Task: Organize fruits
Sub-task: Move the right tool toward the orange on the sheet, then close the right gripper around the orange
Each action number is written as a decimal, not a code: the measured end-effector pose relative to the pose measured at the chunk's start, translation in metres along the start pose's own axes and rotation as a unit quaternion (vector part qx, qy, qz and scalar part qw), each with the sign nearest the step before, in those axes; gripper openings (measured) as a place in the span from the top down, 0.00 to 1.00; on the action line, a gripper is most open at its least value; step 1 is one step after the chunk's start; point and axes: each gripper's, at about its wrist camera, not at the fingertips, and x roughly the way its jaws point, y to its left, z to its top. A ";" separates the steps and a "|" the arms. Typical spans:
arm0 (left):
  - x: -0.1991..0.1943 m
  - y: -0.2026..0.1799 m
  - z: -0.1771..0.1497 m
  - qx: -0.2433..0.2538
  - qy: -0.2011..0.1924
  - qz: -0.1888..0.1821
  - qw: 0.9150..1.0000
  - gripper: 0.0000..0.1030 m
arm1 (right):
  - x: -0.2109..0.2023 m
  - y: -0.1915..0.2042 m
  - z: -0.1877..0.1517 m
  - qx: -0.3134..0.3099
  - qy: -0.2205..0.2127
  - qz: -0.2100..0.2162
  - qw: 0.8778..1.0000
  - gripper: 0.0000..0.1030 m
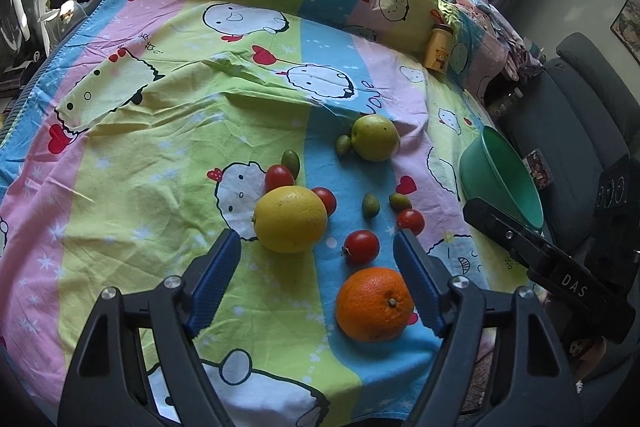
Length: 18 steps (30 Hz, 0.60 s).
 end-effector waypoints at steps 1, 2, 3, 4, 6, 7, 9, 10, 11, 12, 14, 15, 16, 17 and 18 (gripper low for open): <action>0.000 -0.004 -0.002 0.008 0.002 0.001 1.000 0.24 | -0.001 0.002 -0.001 -0.004 0.002 0.008 1.000 0.24; 0.000 -0.007 -0.003 0.015 0.005 0.002 1.000 0.24 | -0.001 0.004 -0.002 -0.005 0.005 0.016 1.000 0.24; 0.002 -0.010 -0.005 0.020 0.009 0.004 1.000 0.24 | 0.000 0.004 -0.003 -0.002 0.012 0.023 1.000 0.24; 0.003 -0.011 -0.006 0.024 0.013 0.006 1.000 0.24 | 0.003 0.004 -0.004 0.002 0.022 0.030 0.999 0.24; 0.007 -0.014 -0.010 0.026 0.023 0.005 0.999 0.26 | 0.008 0.004 -0.006 0.009 0.038 0.044 0.998 0.24; 0.009 -0.014 -0.012 0.027 0.031 0.002 0.999 0.27 | 0.010 0.005 -0.008 0.012 0.044 0.050 0.998 0.24; 0.015 -0.018 -0.018 0.030 0.045 -0.009 0.998 0.28 | 0.015 0.005 -0.011 0.012 0.059 0.057 0.997 0.24; 0.017 -0.020 -0.022 0.032 0.054 -0.012 0.998 0.28 | 0.017 0.006 -0.012 0.014 0.066 0.063 0.996 0.24; 0.019 -0.021 -0.025 0.032 0.061 -0.016 0.998 0.29 | 0.018 0.006 -0.013 0.017 0.072 0.069 0.995 0.24; 0.021 -0.022 -0.029 0.031 0.065 -0.024 0.997 0.29 | 0.018 0.006 -0.015 0.021 0.077 0.077 0.994 0.24; 0.024 -0.024 -0.036 0.029 0.072 -0.033 0.996 0.30 | 0.019 0.009 -0.016 0.021 0.083 0.089 0.992 0.24; 0.026 -0.025 -0.039 0.028 0.074 -0.034 0.996 0.30 | 0.020 0.011 -0.017 0.016 0.084 0.090 0.992 0.24; 0.028 -0.026 -0.041 0.028 0.078 -0.034 0.996 0.31 | 0.021 0.013 -0.018 0.011 0.085 0.089 0.992 0.24; 0.030 -0.027 -0.043 0.029 0.081 -0.031 0.996 0.32 | 0.022 0.015 -0.020 0.008 0.089 0.087 0.992 0.24; 0.031 -0.029 -0.045 0.030 0.082 -0.030 0.996 0.32 | 0.025 0.016 -0.022 0.007 0.094 0.087 0.992 0.27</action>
